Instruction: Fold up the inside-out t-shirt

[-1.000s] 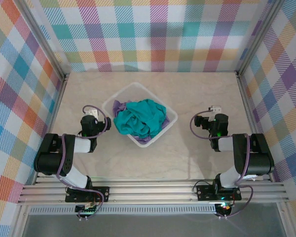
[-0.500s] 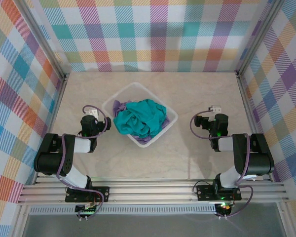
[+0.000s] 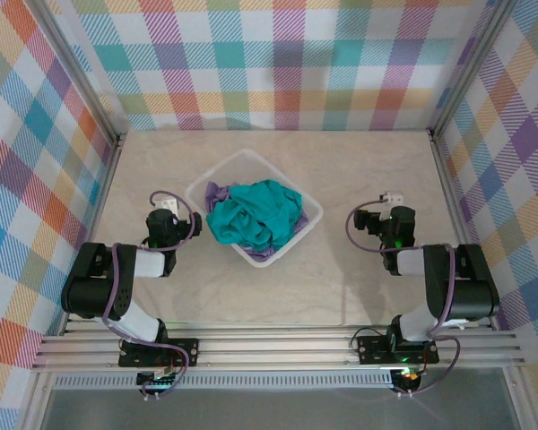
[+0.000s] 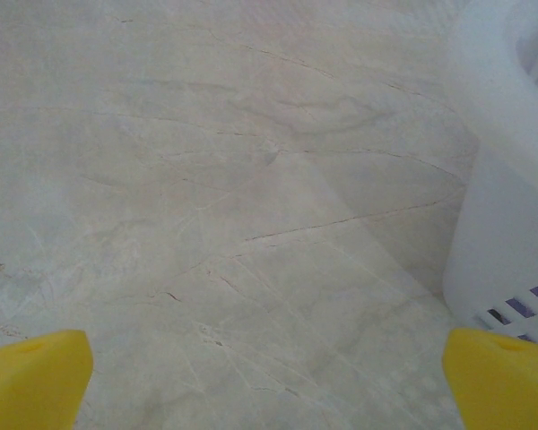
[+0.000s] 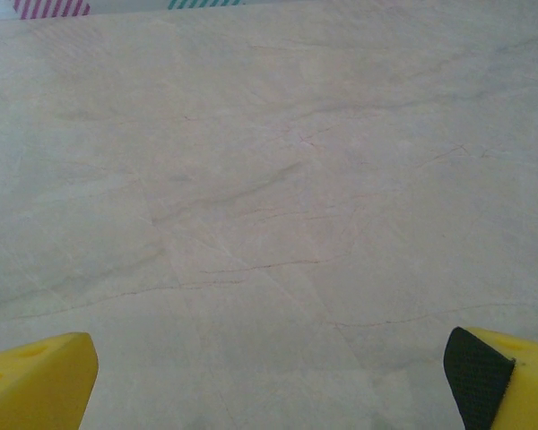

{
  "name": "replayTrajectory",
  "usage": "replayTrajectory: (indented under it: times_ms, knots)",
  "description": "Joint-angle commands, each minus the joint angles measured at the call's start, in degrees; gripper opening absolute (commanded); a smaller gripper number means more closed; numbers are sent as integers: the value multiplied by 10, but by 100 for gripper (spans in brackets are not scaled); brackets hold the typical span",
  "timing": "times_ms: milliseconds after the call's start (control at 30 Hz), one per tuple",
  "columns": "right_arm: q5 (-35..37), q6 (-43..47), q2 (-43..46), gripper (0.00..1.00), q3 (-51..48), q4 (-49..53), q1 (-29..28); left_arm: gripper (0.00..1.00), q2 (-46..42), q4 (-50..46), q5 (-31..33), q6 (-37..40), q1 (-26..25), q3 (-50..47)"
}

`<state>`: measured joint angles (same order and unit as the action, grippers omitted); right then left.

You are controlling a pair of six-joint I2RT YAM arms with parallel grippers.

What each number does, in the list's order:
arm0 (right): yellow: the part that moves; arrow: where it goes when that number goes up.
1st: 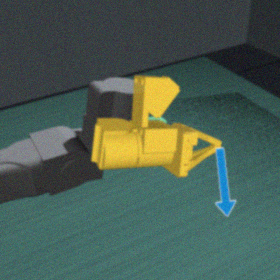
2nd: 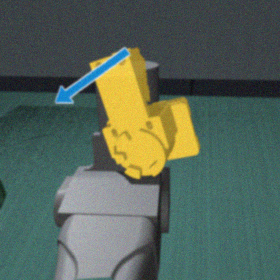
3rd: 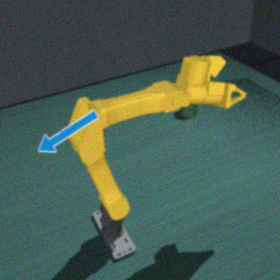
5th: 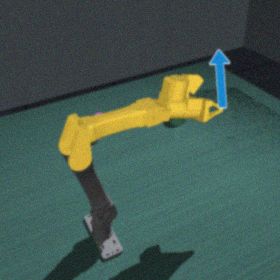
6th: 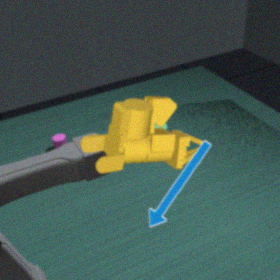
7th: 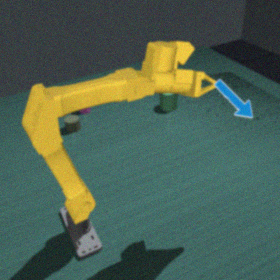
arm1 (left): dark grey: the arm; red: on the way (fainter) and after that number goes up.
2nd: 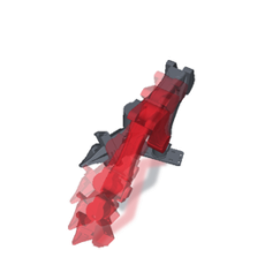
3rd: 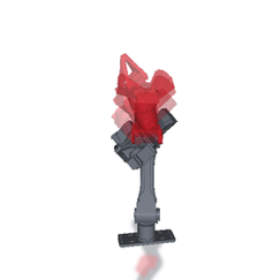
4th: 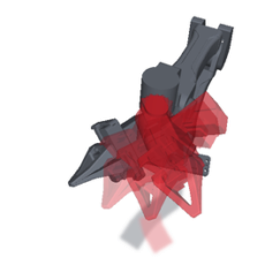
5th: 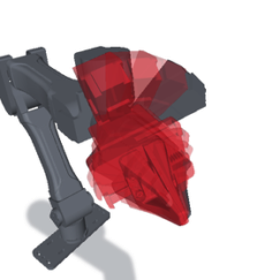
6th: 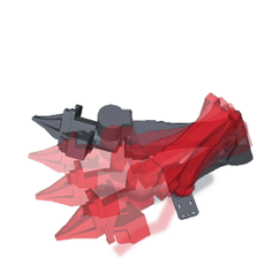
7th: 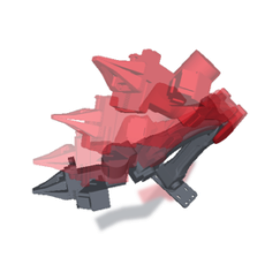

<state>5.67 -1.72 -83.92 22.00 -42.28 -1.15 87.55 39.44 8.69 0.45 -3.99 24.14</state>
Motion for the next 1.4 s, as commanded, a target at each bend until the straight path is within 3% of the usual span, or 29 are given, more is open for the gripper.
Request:
replayTrajectory:
  times_ms: [0,67,133,200,233,300,433,567,700,733,767,833,900,933,1133,1367]
  knots:
    - [53,-35,103,100,29,98,1,100,-85,-139,69,-52,0,61]
    - [101,-108,169,100,48,186,1,100,-124,-220,97,-107,2,85]
    - [102,-175,221,100,83,299,1,100,-162,-257,74,-153,3,91]
    - [-18,-178,245,98,112,335,-16,100,-196,-282,11,-204,2,95]
    - [-41,-161,245,98,127,349,-55,99,-209,-287,-34,-232,1,97]
    - [-57,-91,226,99,172,389,-153,98,-228,-293,-91,-259,-8,103]
    - [-86,-17,115,100,288,474,-326,98,-249,-356,-85,-277,-26,129]
    - [-58,22,-28,100,396,512,-404,99,-264,-394,-65,-273,-28,136]
    - [-58,14,-164,99,488,524,-407,99,-282,-423,-67,-271,-29,139]
    - [-65,16,-192,92,515,534,-407,99,-287,-431,-70,-271,-29,139]
    - [-84,17,-211,80,540,546,-407,99,-291,-436,-73,-270,-30,140]
    - [-121,18,-223,40,586,569,-406,99,-303,-456,-77,-272,-31,142]
    - [-141,22,-194,11,617,588,-399,99,-319,-476,-84,-275,-33,145]
    - [-148,20,-165,3,629,592,-392,99,-330,-484,-88,-279,-33,145]
    - [-148,-62,51,0,624,540,-300,98,-386,-500,-124,-333,-55,134]
    - [16,-14,127,0,695,642,-217,97,-327,-500,-84,-374,-174,127]
